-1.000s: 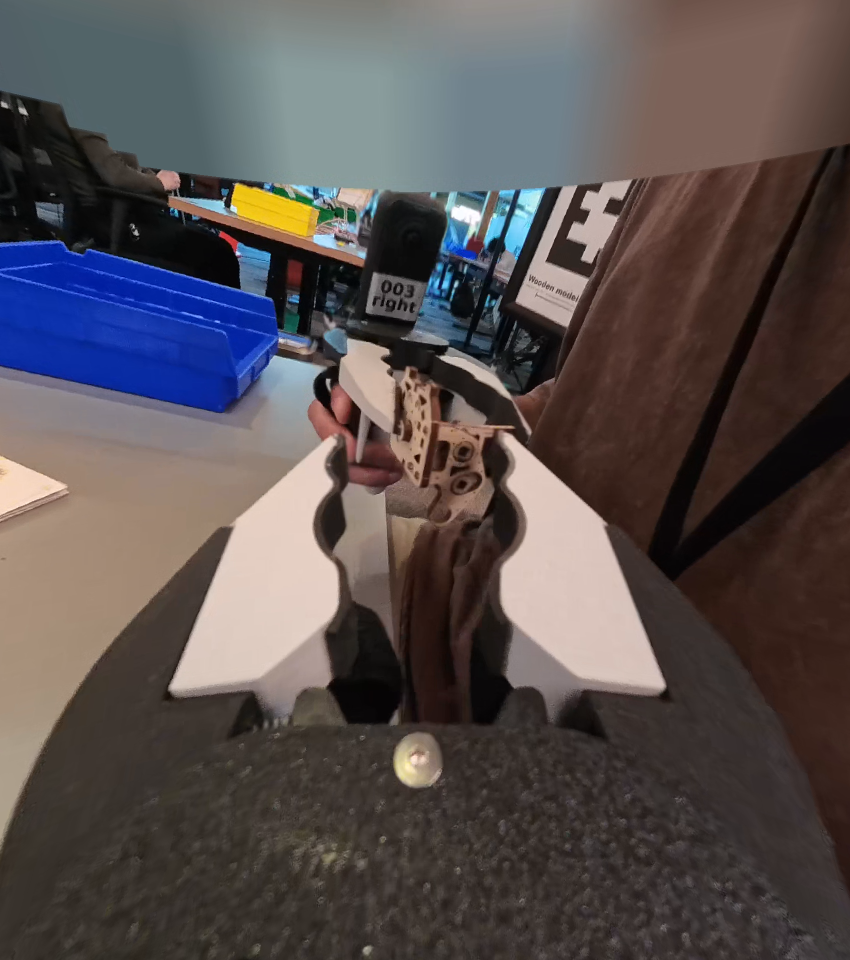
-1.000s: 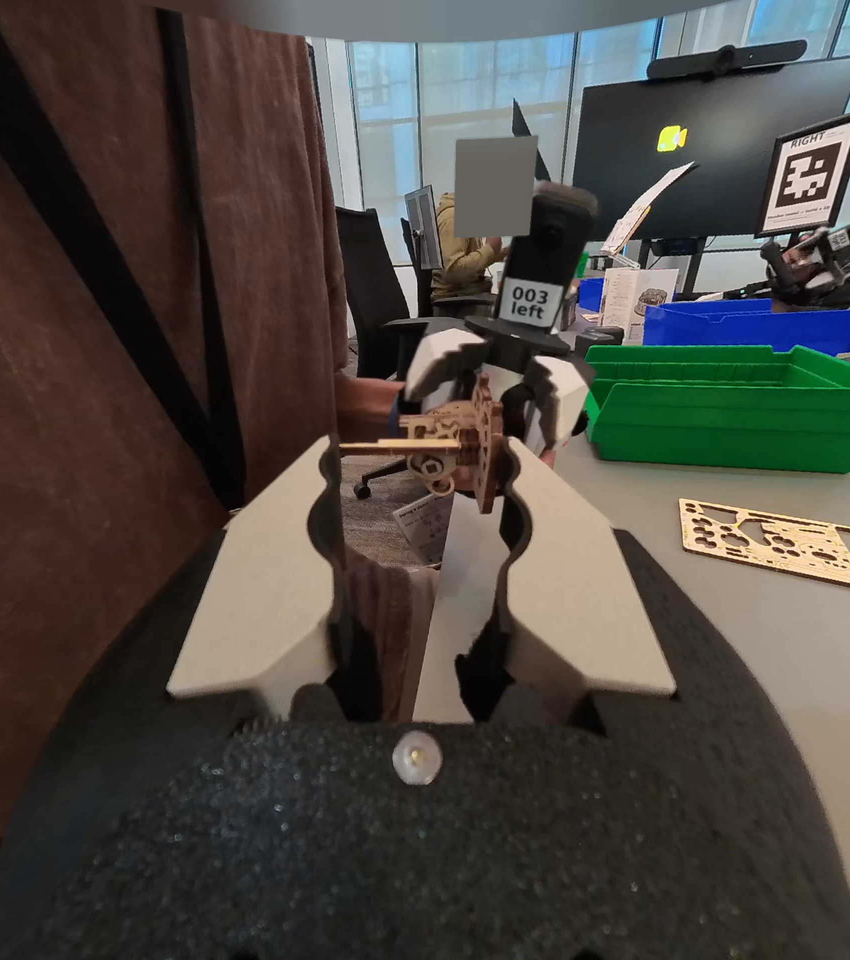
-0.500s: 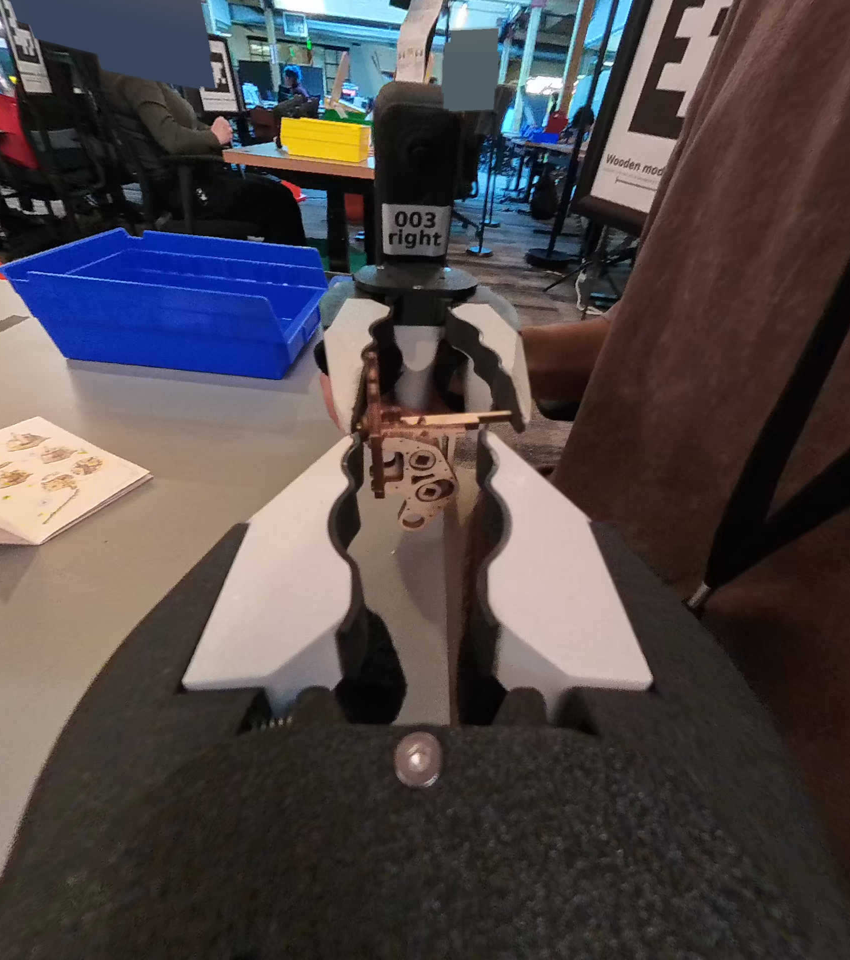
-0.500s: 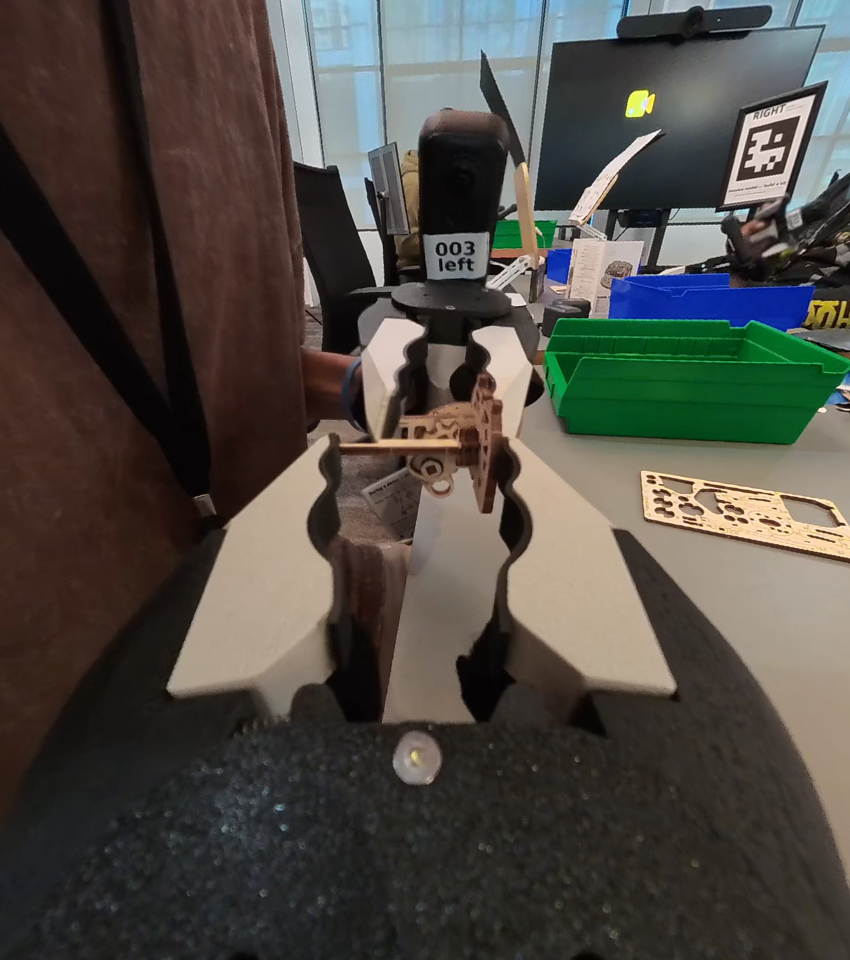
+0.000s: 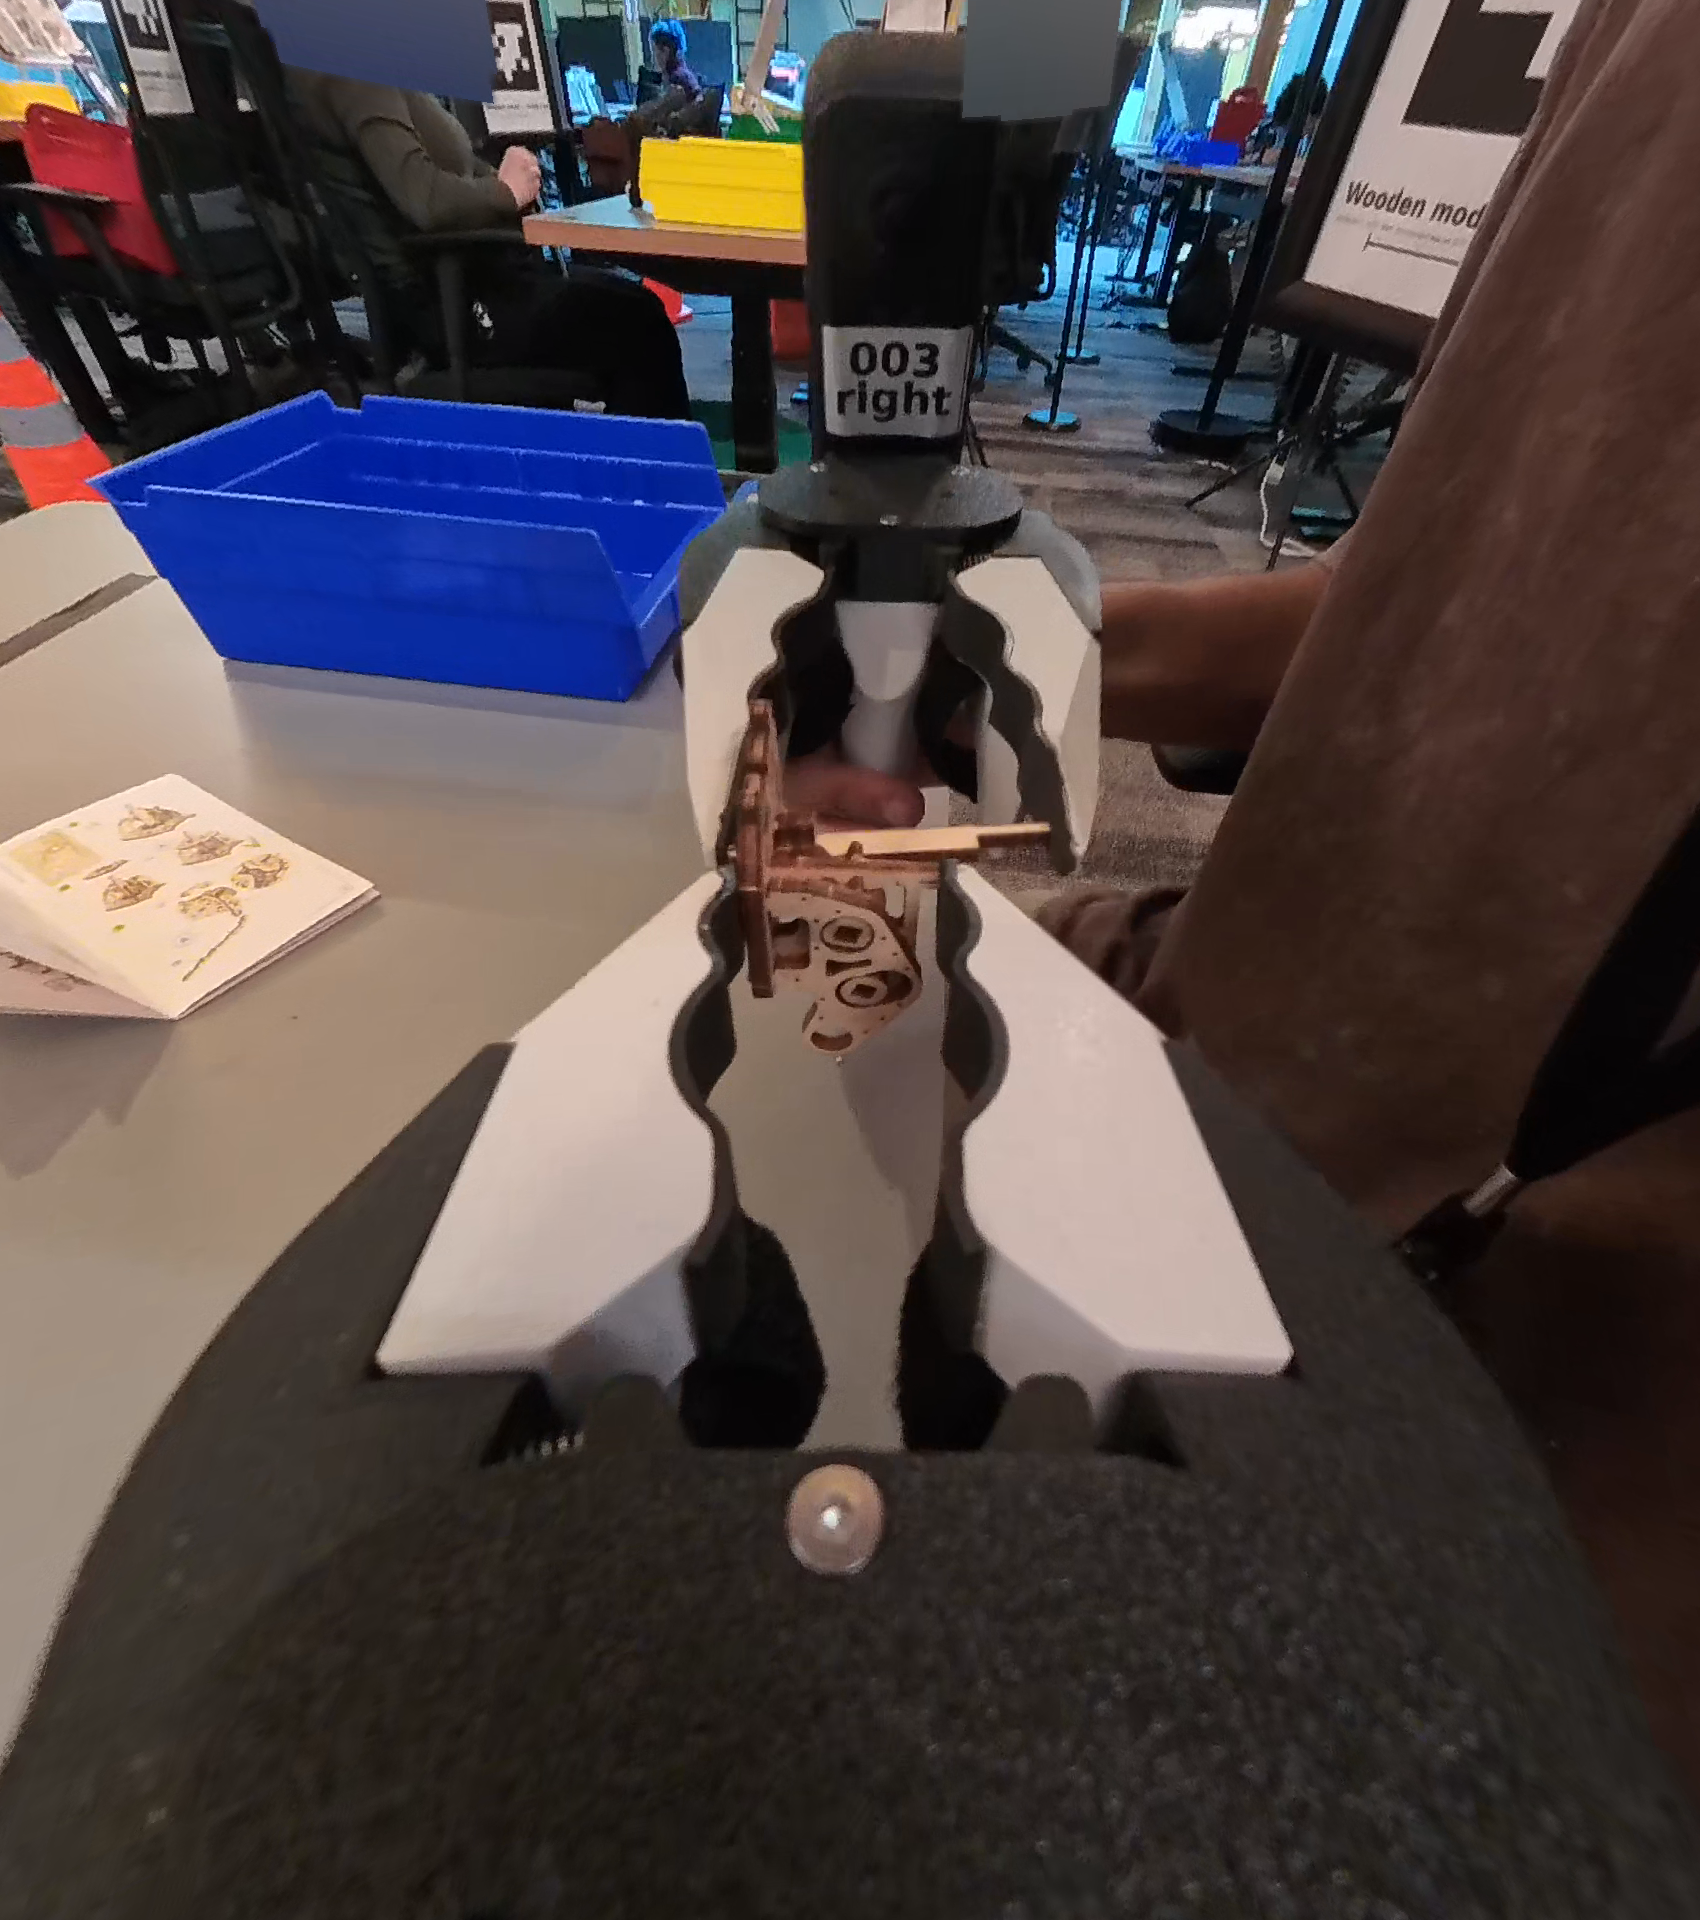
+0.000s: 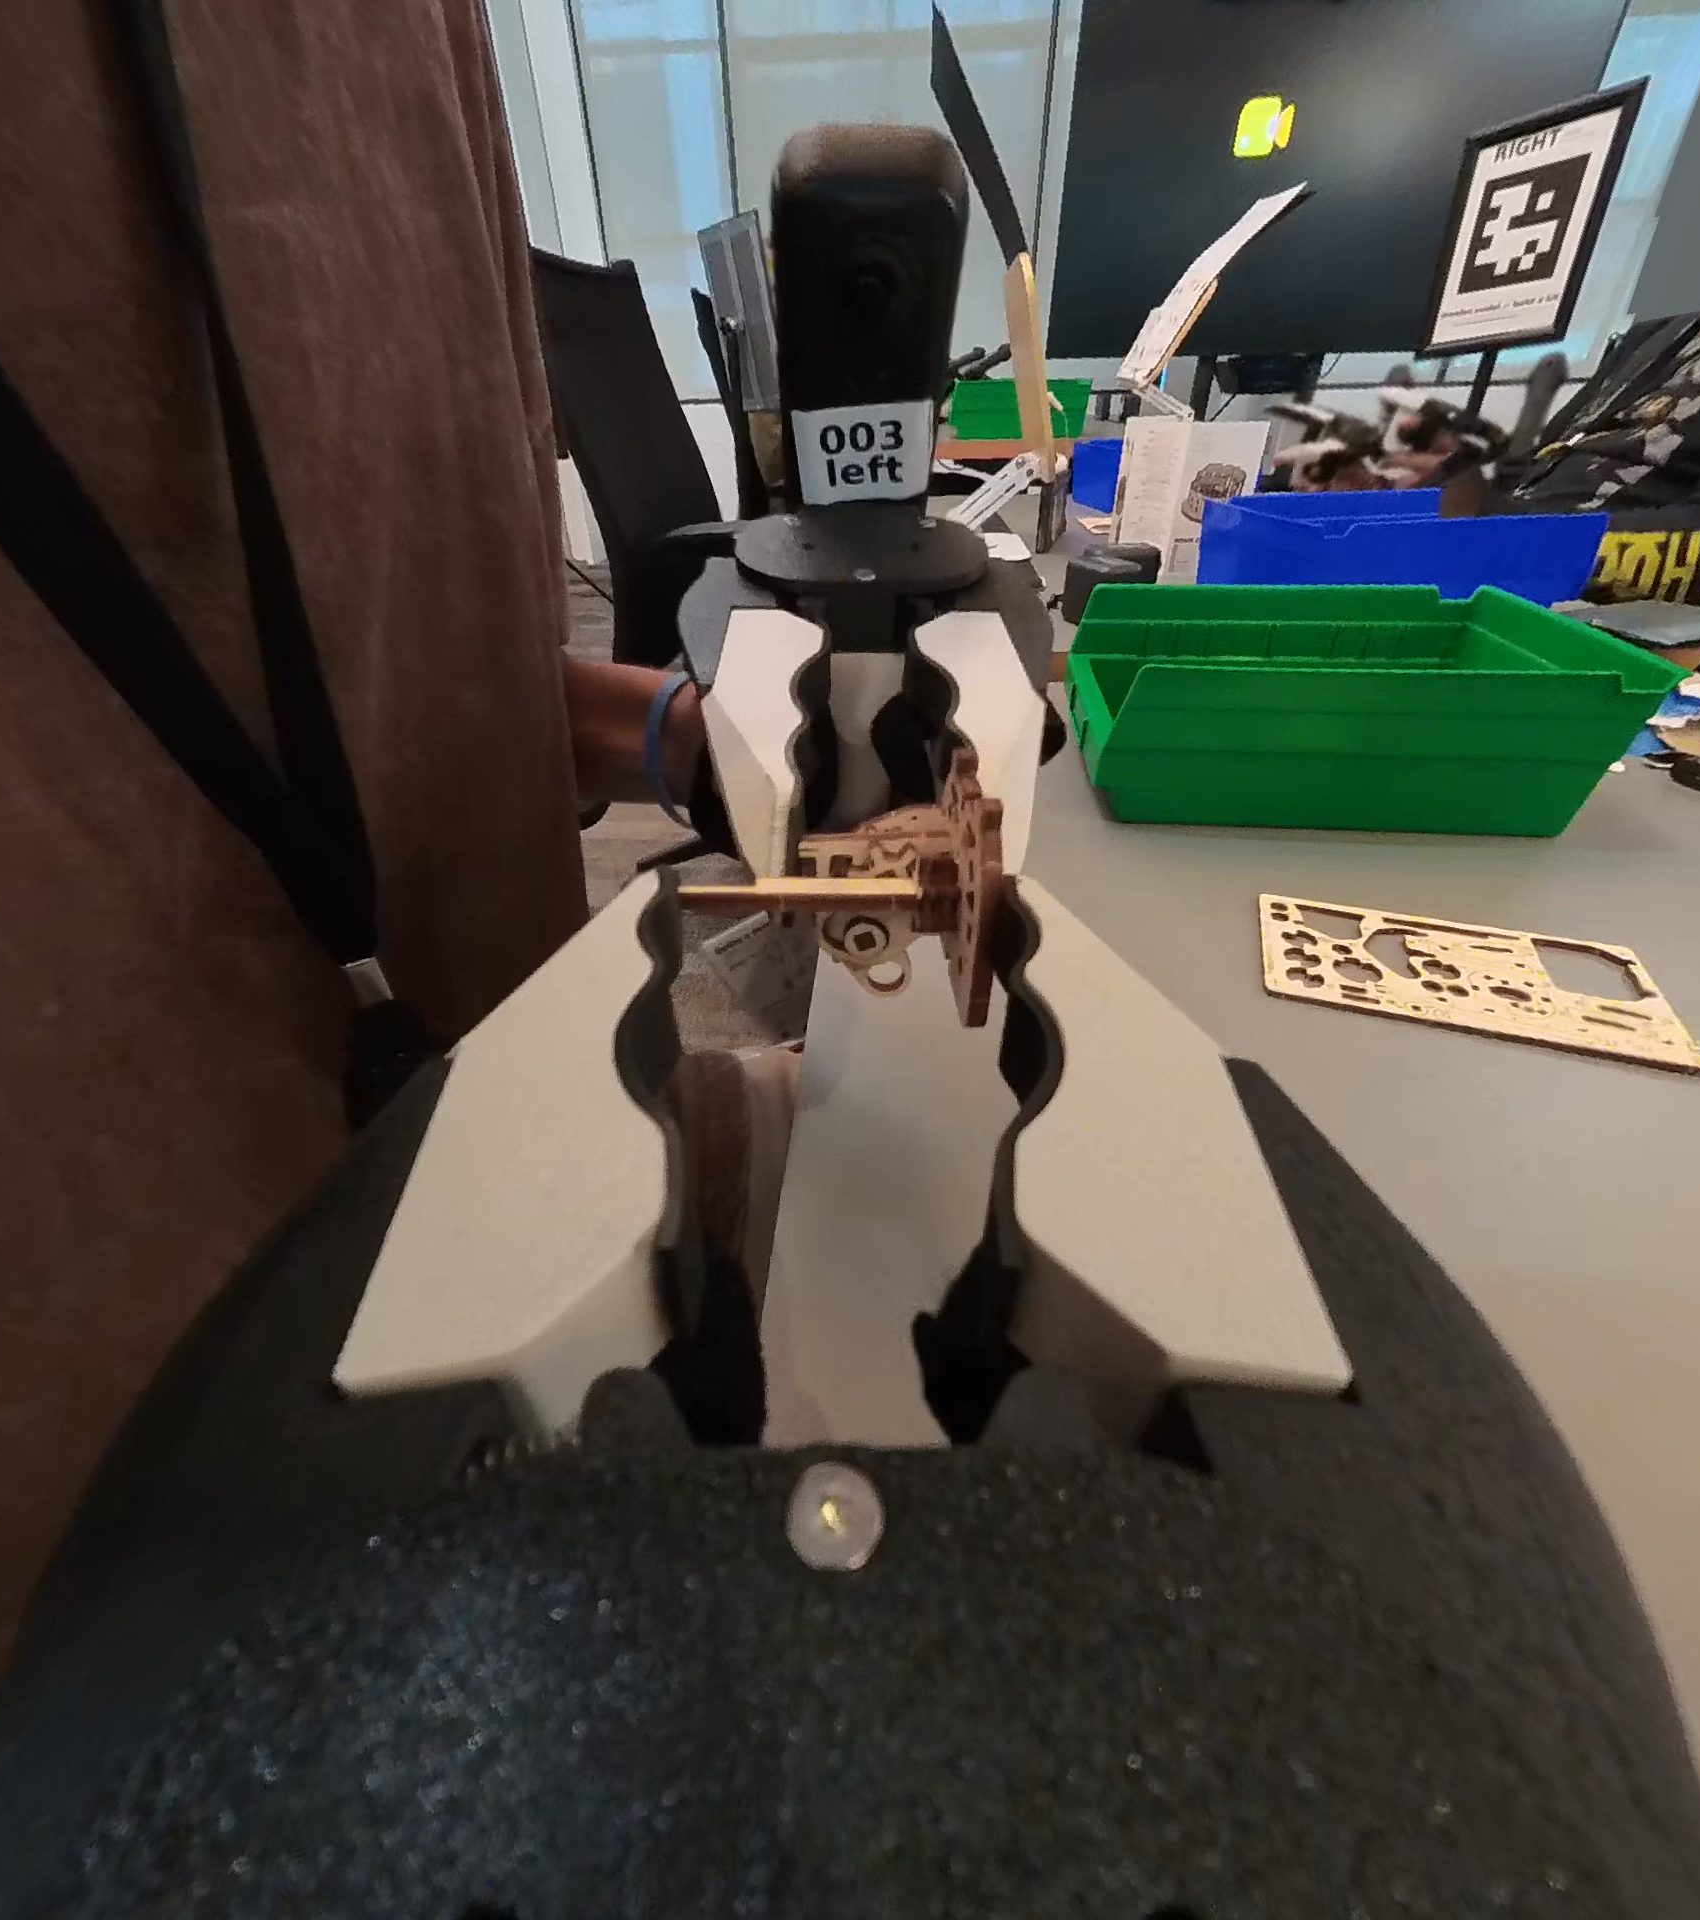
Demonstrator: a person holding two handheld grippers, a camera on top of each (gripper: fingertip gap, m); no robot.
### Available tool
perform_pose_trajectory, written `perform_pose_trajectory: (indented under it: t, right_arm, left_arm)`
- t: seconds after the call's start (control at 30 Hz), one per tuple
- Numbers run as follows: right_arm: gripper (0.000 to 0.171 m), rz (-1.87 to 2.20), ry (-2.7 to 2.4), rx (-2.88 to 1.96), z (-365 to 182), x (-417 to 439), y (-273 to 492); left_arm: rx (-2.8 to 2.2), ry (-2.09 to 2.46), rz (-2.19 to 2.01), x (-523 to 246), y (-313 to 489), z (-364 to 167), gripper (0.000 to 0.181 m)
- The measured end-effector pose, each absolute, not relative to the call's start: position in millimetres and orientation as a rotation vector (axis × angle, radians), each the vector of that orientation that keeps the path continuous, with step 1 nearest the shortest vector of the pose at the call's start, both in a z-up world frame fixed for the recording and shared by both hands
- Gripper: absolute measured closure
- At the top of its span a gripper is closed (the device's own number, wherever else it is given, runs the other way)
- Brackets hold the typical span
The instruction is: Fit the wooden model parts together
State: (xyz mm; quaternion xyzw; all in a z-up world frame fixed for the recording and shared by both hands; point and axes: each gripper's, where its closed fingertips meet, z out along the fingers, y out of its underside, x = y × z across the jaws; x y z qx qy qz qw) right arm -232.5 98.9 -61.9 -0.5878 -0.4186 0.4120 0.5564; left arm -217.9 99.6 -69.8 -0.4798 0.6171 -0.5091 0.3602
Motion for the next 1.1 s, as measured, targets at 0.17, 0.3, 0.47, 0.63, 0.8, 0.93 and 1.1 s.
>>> perform_pose_trajectory:
  t: [0.17,0.3,0.47,0.63,0.8,0.93,1.1]
  right_arm:
    - [0.11,0.91,-0.982,-1.367,-57.6,-231.9,101.2]
    - [0.111,0.916,-0.976,-1.382,-59.8,-230.6,99.9]
    - [0.112,0.977,-0.978,-1.423,-64.0,-229.9,96.7]
    - [0.113,0.974,-1.002,-1.452,-65.6,-228.2,93.3]
    - [0.112,0.963,-0.987,-1.443,-65.7,-227.3,96.5]
    - [0.112,0.947,-1.003,-1.433,-62.7,-226.8,98.8]
    - [0.112,0.973,-1.009,-1.437,-66.9,-225.9,99.1]
  left_arm:
    - [-1.24,1.576,-1.321,-218.9,101.9,-67.3,0.146]
    - [-1.249,1.584,-1.324,-218.0,100.2,-68.9,0.146]
    - [-1.251,1.597,-1.281,-216.8,100.1,-70.5,0.146]
    - [-1.26,1.613,-1.288,-215.5,97.3,-71.8,0.146]
    - [-1.294,1.613,-1.284,-214.7,99.3,-72.7,0.147]
    - [-1.316,1.592,-1.297,-214.7,99.7,-70.2,0.146]
    - [-1.311,1.598,-1.283,-214.5,100.2,-73.4,0.146]
